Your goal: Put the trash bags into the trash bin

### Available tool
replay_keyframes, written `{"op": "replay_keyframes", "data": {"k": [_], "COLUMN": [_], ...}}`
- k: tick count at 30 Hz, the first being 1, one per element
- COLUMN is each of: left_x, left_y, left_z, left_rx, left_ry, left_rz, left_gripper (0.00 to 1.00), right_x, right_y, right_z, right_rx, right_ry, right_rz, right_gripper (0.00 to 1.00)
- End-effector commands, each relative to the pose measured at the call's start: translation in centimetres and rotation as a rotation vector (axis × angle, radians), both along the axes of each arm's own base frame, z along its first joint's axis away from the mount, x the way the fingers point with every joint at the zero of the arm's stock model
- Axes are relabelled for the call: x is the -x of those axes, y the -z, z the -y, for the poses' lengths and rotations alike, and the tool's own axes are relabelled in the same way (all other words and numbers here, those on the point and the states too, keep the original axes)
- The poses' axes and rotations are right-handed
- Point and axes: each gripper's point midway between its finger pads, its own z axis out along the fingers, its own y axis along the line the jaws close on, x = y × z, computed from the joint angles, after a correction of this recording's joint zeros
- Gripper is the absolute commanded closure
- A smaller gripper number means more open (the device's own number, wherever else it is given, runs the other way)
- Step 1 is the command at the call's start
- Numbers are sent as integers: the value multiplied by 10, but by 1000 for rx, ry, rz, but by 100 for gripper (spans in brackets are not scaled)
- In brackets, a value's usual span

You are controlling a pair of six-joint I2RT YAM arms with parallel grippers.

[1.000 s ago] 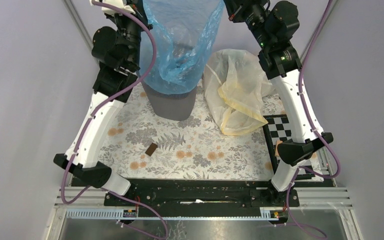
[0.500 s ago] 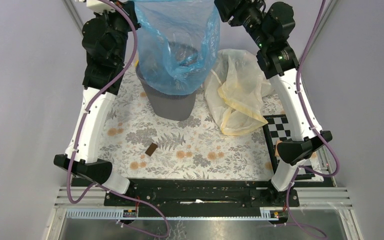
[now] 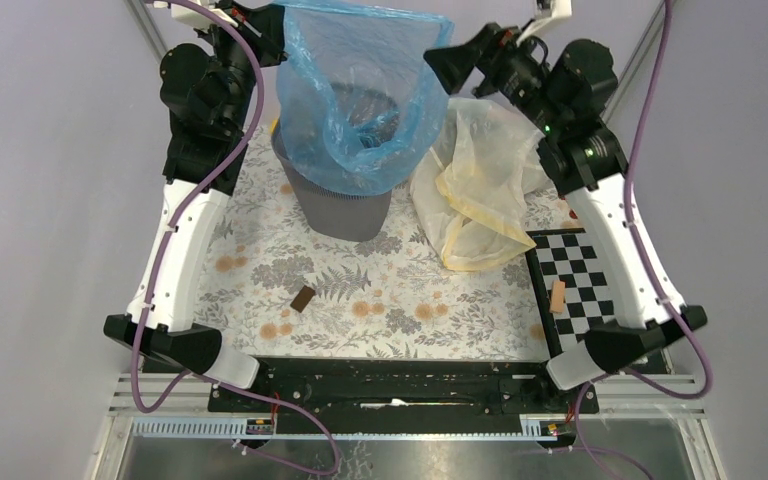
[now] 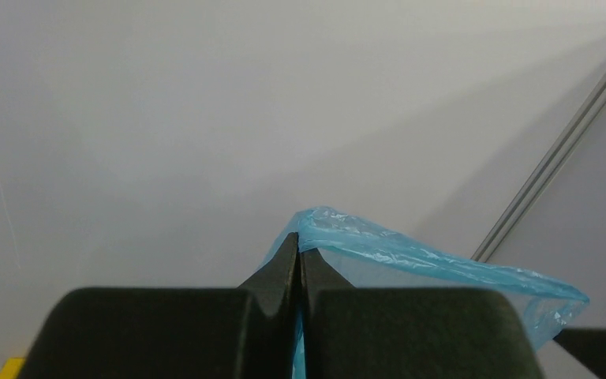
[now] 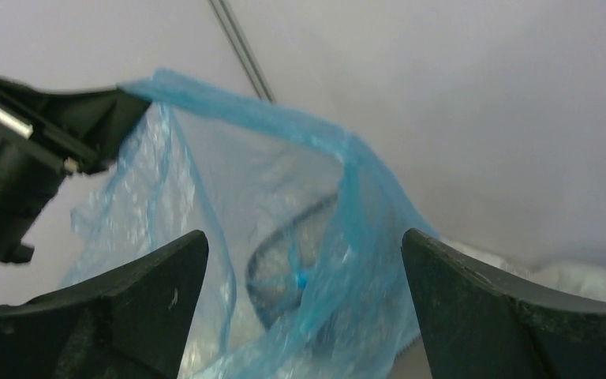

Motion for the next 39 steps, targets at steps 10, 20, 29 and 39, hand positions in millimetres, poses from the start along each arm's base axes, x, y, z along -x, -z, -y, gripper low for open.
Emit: {"op": "replay_keyframes", "data": {"k": [10,20,29,39], "left_x": [20,22,19,-5], "left_y": [-26,-31,-34,-39], "left_z": [-2,-2,0,-8], "left_rx": [42,54,60,74], "left_ry": [29,34,42,-29], "left_rz": [76,87,90,109], "left_gripper": [100,100,100,100], "right_x": [94,122,81,11], "right_y": [107,199,168,149], "right_z": [25,-27,-76,-108], "right_rx": [68,136,95,163], "right_ry": [-80,-198,-159,-43], "right_rz": [5,21,23,-76], "right_gripper": [0,2,14,34]}}
